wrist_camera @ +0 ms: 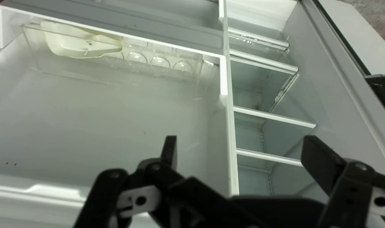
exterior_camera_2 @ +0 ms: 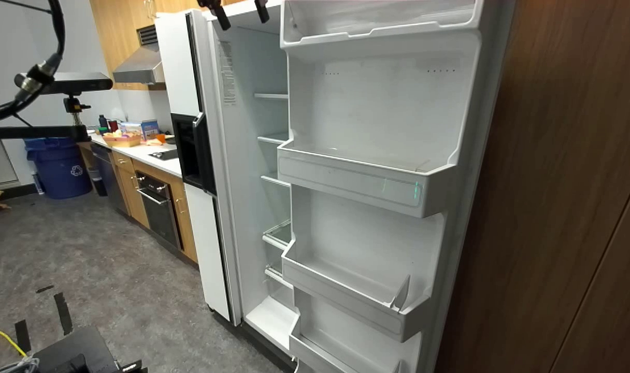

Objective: Close the lid of the first top shelf

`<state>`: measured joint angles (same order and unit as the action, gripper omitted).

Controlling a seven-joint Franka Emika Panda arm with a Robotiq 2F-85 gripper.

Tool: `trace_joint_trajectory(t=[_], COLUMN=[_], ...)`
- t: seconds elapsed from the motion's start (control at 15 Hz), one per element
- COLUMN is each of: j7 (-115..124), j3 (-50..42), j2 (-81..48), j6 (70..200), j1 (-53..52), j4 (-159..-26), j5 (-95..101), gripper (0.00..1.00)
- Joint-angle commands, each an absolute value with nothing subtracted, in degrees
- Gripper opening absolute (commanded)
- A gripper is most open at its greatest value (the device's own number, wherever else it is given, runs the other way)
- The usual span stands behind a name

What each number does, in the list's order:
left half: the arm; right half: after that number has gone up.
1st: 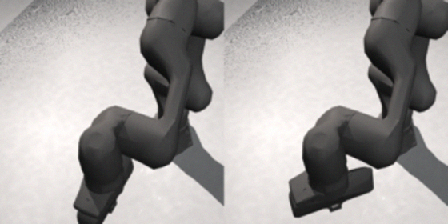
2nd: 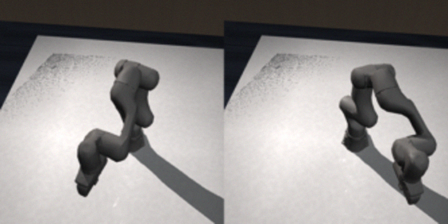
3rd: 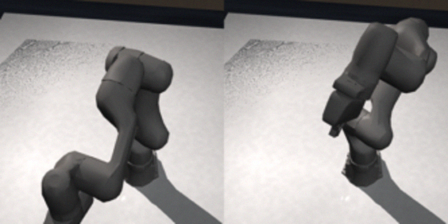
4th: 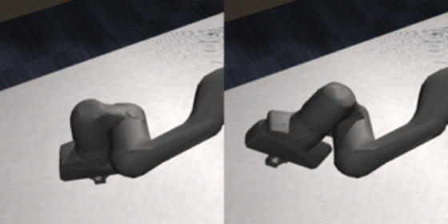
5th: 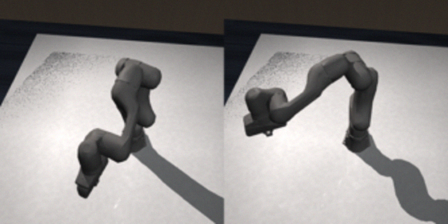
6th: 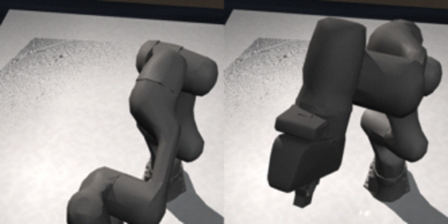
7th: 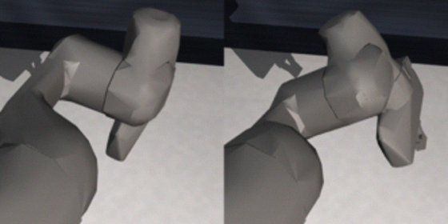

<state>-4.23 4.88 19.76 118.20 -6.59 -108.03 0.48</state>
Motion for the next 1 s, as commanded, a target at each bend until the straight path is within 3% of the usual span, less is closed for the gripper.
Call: trace_joint_trajectory(t=[0.0, 0.6, 0.93], j7=[-6.70, -10.69, -4.67], j3=[3.35, -0.09, 3.19], j2=[16.68, 8.20, 0.79], j6=[116.41, 120.89, 127.32], j1=[-5.06, -2.50, -3.44], j4=[-99.85, -85.61, -80.07], j5=[1.72, 2.31, 5.74], gripper=[1.00, 1.00, 1.00])
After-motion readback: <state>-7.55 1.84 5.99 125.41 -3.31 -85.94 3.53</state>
